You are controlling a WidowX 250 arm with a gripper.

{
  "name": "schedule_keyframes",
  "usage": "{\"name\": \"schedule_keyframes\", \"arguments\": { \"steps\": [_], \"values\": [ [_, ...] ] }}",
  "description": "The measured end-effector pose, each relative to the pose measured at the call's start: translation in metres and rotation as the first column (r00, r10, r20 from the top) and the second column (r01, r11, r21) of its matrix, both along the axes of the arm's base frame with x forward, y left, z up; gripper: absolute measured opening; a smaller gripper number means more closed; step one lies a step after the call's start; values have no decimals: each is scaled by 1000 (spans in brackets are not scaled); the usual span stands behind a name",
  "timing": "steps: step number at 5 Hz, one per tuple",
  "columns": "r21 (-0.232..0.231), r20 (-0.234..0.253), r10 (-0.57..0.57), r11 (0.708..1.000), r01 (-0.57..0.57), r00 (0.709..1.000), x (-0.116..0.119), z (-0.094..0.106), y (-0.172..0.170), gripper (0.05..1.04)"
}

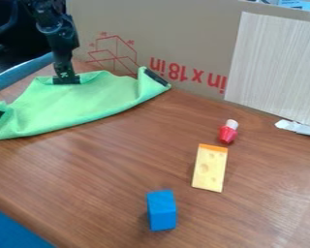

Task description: Unfold the cloth from top left to bottom right

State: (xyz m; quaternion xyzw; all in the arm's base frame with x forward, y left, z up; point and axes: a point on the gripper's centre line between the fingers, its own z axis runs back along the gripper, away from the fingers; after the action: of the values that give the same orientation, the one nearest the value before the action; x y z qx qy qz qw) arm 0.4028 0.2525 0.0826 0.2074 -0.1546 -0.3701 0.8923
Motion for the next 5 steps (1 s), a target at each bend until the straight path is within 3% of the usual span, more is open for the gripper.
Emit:
{"name": "schedule_keyframes", "arguments": {
  "steps": [3,4,5],
  "values": [
    [24,-15,4,1000,-3,1000,-2,-6,-1,1000],
    [34,-26,2,999,-1,1000,-1,-17,-2,945],
    [49,-28,4,999,-3,1000,0,-18,-1,682]
  ]
}}
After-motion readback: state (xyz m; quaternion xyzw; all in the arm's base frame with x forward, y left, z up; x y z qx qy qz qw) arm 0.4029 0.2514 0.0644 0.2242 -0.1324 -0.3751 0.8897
